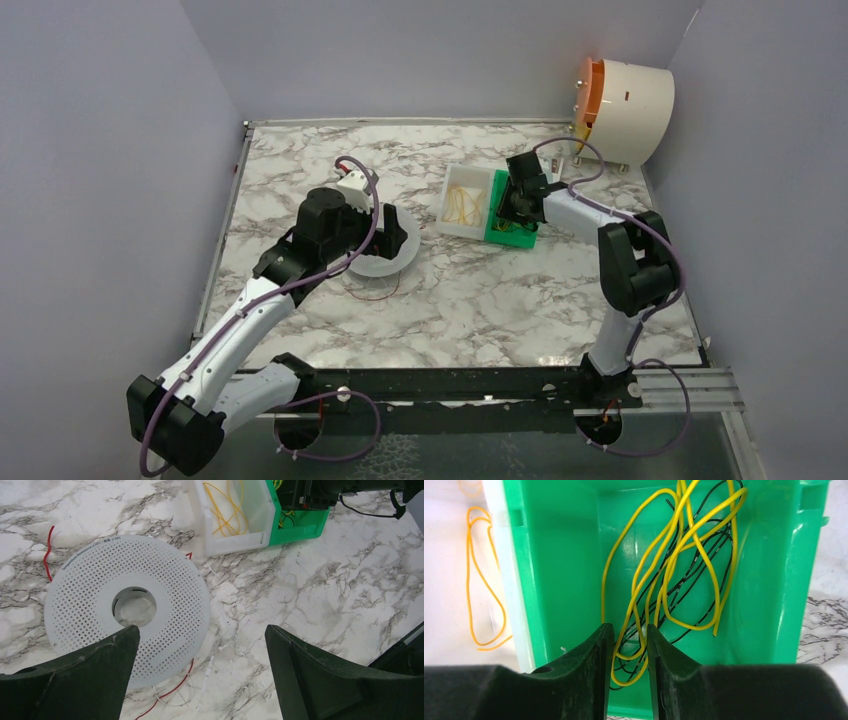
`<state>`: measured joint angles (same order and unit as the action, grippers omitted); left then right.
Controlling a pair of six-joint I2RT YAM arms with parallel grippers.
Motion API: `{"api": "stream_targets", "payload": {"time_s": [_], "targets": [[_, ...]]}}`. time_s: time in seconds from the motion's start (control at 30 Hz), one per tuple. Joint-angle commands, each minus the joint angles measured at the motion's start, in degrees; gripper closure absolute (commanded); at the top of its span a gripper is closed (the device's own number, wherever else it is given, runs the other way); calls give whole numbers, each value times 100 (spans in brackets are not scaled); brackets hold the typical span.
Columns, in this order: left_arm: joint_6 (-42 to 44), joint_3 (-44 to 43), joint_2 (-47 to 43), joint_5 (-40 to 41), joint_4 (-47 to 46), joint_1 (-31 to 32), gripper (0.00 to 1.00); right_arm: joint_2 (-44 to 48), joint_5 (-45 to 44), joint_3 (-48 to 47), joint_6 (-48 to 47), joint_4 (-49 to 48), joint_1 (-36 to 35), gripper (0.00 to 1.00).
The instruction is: Wrap the cables
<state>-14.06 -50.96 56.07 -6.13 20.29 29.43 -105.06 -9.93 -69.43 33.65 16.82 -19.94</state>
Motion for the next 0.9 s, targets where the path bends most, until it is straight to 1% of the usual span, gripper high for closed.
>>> {"api": "stream_targets", "payload": {"time_s": [0.0,0.07,0.13,0.27,0.47,0.87], "targets": [[-50,29,43,-239,-175,-58,1,-202,220,-50,71,-107,76,67],[-52,29,67,-248,-180,-73,1,-209,258,-41,80,-140,79,73],[-52,28,69,-248,-177,-76,1,-189,233,-21,80,-161,87,83],[-52,41,75,-251,-175,-87,1,-7,67,48,94,-161,104,98],[-70,55,60,-257,-200,-87,1,587,-65,290,124,-333,105,99],[-154,88,262,-492,-276,-86,1,2298,-40,984,-29,-898,105,99]]}}
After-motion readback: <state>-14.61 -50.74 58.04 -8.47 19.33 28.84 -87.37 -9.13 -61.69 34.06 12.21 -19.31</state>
